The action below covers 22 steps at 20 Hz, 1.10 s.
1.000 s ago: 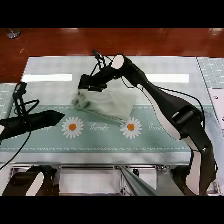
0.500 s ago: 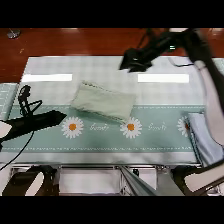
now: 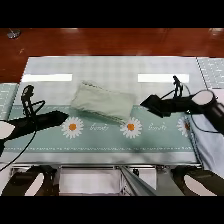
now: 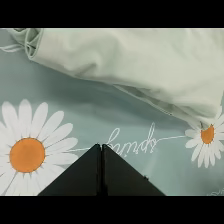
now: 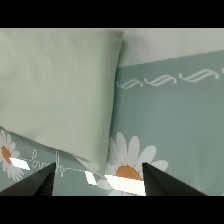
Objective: Fold the shirts.
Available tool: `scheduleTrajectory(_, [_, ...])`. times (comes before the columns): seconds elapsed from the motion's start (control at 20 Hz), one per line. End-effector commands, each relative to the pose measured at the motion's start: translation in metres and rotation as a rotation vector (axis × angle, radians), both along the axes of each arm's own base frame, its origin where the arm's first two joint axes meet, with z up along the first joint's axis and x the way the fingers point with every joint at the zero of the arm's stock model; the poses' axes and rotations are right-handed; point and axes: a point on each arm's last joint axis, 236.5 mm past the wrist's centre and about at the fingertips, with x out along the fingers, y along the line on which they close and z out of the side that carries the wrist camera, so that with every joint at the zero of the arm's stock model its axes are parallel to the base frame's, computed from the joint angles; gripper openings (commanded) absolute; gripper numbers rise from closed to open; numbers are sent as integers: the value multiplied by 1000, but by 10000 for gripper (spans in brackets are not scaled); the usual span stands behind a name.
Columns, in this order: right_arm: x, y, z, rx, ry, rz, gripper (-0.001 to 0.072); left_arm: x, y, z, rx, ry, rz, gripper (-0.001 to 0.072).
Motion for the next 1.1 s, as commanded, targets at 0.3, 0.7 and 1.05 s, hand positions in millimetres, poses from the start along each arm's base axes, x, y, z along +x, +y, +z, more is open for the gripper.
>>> scheduleTrajectory(0.3, [11,69,-63,149,223,130,617,5,-15,-3,6,-21,-32,24])
scheduleTrajectory(0.7, [45,124,-43,107,100,371,24,5,-15,-14,9,16,-33,25])
scheduleTrajectory(1.05, [100,69,101,-306,-206,562,24,5,-15,-16,10,23,-31,25])
